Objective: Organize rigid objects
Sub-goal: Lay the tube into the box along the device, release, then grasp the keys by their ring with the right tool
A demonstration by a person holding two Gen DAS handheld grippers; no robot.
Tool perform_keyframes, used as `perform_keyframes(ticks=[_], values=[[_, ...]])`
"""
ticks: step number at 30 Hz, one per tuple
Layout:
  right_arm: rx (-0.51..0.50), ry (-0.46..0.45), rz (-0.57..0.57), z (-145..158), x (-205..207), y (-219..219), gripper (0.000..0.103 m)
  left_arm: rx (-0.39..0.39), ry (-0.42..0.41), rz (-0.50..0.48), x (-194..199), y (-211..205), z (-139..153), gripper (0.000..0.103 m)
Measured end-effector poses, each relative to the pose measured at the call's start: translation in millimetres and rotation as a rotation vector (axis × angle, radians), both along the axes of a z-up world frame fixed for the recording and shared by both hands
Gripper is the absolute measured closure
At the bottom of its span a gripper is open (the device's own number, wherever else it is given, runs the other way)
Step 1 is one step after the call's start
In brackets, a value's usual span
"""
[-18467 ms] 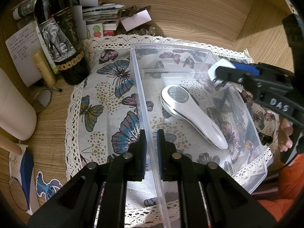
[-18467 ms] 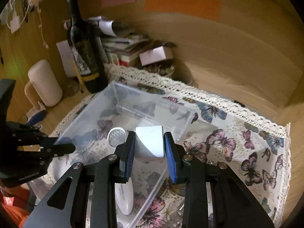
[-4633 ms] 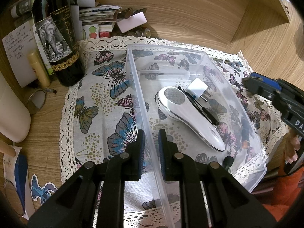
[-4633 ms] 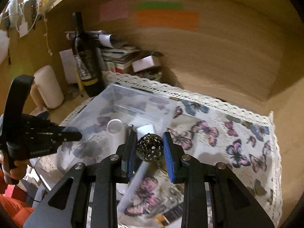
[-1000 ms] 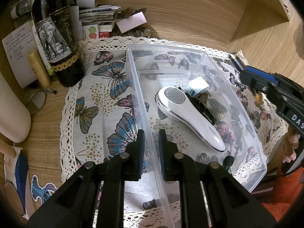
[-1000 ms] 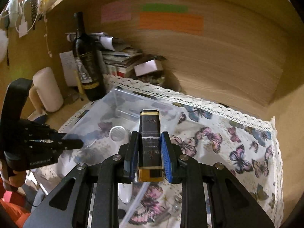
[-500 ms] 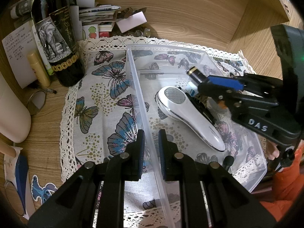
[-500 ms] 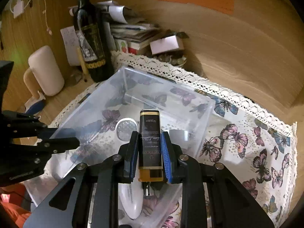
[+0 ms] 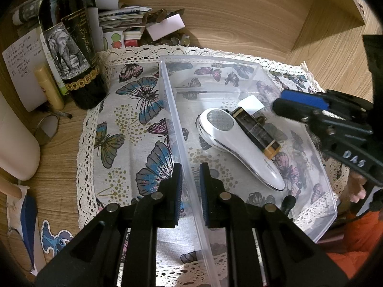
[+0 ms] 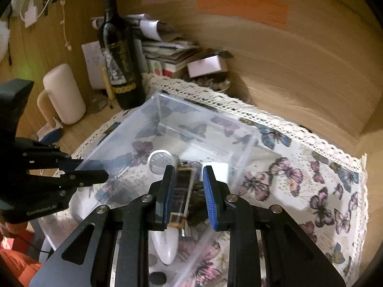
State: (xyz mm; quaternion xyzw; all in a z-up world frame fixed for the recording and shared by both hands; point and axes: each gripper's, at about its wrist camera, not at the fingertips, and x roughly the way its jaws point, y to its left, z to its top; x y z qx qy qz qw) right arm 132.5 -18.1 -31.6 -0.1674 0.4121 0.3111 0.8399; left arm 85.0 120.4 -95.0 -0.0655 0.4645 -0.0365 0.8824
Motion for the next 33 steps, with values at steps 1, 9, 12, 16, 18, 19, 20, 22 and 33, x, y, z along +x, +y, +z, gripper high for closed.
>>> perform_keyframes(ticks=[1,9,12,16,18,19,20,22,33], values=[[0.005,-0.004,-0.013,3.2,-0.6,-5.2,0.078,0.000,0.000,0.000,-0.1,0.1,-0.1,0.089],[0.006,-0.058,-0.135,23.8,-10.1,-49.8,0.074,0.002,-0.001,0.000,-0.2,0.1,0.1,0.089],[-0.020,-0.058,-0.191,21.6,-15.4,-70.0,0.068,0.001,-0.001,-0.001,-0.5,1.0,-0.2,0.089],[-0.038,-0.015,-0.243,7.8,-20.6,-89.7,0.062,0.003,-0.001,-0.001,0.1,0.1,0.1,0.089],[-0.042,0.012,-0.258,-0.5,-22.1,-95.5,0.060,0.001,0.000,0.000,0.1,0.2,0.1,0.089],[-0.045,0.036,-0.261,-7.7,-23.2,-97.5,0.060,0.001,0.000,0.000,0.0,0.3,0.1,0.089],[-0.046,0.048,-0.263,-11.5,-24.5,-98.6,0.059,0.002,0.000,0.000,0.0,-0.1,0.1,0.089],[-0.054,0.083,-0.265,-24.4,-26.8,-98.3,0.059,0.004,-0.001,-0.001,0.1,0.0,0.1,0.089],[-0.105,0.136,-0.265,-69.3,-37.8,-90.0,0.053,0.001,0.002,-0.001,1.3,0.8,0.8,0.089]])
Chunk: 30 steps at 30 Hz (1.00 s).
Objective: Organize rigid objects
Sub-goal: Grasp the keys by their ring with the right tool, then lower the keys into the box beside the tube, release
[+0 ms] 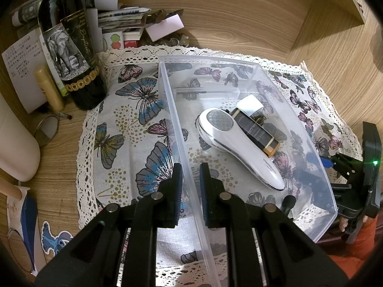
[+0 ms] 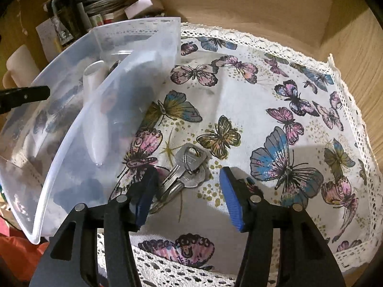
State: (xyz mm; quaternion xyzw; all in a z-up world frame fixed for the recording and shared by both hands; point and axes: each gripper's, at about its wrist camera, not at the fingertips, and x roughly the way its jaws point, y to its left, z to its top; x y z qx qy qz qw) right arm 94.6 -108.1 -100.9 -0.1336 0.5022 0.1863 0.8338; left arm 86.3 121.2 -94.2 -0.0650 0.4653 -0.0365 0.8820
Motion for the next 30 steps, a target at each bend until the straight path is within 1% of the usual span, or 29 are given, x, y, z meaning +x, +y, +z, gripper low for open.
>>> perform_keyframes(ticks=[1,2,4,5,10,16,23,26,30], values=[[0.005,-0.005,-0.001,0.3,-0.1,-1.2,0.058,-0.001,0.000,0.000,0.0,-0.7,0.1,0.089],[0.006,-0.011,-0.003,0.7,-0.1,-2.3,0.061,-0.002,0.000,0.000,0.0,-0.9,0.2,0.089],[0.002,-0.020,0.000,2.6,-0.7,-3.9,0.078,-0.001,0.000,0.000,0.0,-0.9,0.1,0.089],[-0.004,-0.023,-0.001,3.7,-1.4,-3.7,0.081,-0.001,0.000,0.000,0.0,-1.0,0.2,0.089],[-0.002,-0.029,0.003,5.7,0.7,-4.6,0.081,-0.002,0.000,0.000,-0.1,-1.1,0.6,0.089],[0.004,-0.042,-0.040,10.5,10.0,-13.1,0.081,-0.001,0.000,0.000,-0.2,-0.9,0.5,0.089],[0.048,-0.115,-0.082,37.5,16.8,-23.8,0.081,-0.004,0.002,0.002,0.1,-0.8,0.7,0.089],[0.059,-0.153,-0.084,51.5,19.3,-23.6,0.081,0.001,0.001,0.001,0.2,-0.2,0.8,0.089],[0.081,-0.178,-0.068,62.0,21.1,-18.8,0.081,0.003,0.001,0.002,0.5,-0.2,0.6,0.089]])
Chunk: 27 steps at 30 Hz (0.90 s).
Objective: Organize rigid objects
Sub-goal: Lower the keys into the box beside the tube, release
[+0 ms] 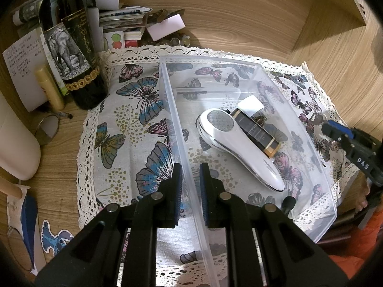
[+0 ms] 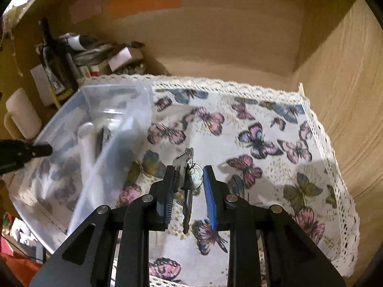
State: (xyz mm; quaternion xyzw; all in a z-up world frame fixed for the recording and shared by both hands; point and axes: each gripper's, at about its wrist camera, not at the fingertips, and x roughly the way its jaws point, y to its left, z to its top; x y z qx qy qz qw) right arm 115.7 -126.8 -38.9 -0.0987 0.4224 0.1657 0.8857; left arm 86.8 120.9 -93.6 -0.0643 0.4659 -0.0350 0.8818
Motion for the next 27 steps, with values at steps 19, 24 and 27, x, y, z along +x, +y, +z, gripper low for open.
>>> perform_keyframes(ticks=[19,24,27], values=[[0.038,-0.042,0.308,16.1,6.8,97.9,0.081,-0.003,-0.002,0.001,-0.3,0.3,-0.5,0.089],[0.004,0.018,0.361,1.6,14.9,117.5,0.081,-0.006,-0.004,0.000,-1.0,0.8,-0.8,0.089],[-0.009,0.058,0.375,-6.8,20.5,124.6,0.081,-0.007,-0.004,0.001,-1.3,0.2,-0.7,0.089]])
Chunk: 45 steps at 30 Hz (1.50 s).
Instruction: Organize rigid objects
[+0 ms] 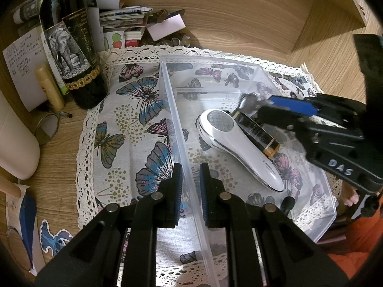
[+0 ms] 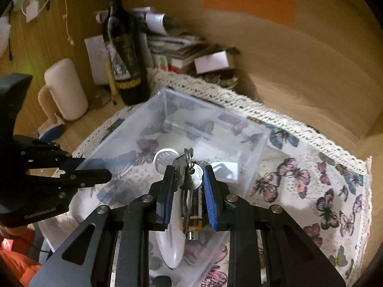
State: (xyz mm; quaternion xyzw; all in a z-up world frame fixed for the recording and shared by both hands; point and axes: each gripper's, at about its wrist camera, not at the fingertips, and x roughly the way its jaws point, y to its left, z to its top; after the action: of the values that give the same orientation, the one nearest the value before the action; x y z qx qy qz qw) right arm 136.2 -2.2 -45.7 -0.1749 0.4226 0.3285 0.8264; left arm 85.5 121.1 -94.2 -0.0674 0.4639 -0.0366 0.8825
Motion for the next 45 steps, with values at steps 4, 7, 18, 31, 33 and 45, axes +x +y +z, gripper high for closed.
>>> perform_keyframes(ticks=[4,7,18,31,33,45], values=[[-0.028,0.043,0.008,-10.4,5.4,6.1,0.082,-0.003,-0.001,0.002,-0.4,-0.6,0.1,0.089],[-0.027,0.059,0.012,-11.7,6.5,6.9,0.082,-0.002,-0.001,0.002,-0.4,-1.0,0.1,0.089],[0.029,0.001,0.010,8.9,-5.1,-6.0,0.057,0.011,-0.021,0.027,-5.8,-0.7,9.2,0.089],[0.156,-0.206,-0.090,60.9,-39.6,-55.7,0.007,0.085,-0.236,0.071,-29.0,-22.9,60.0,0.048],[0.177,-0.232,-0.115,66.5,-44.1,-64.3,0.001,0.094,-0.296,0.072,-36.6,-30.2,69.5,0.038],[0.265,-0.348,-0.196,88.9,-75.7,-109.1,0.000,0.124,-0.562,0.108,-69.8,-66.7,99.0,0.004]])
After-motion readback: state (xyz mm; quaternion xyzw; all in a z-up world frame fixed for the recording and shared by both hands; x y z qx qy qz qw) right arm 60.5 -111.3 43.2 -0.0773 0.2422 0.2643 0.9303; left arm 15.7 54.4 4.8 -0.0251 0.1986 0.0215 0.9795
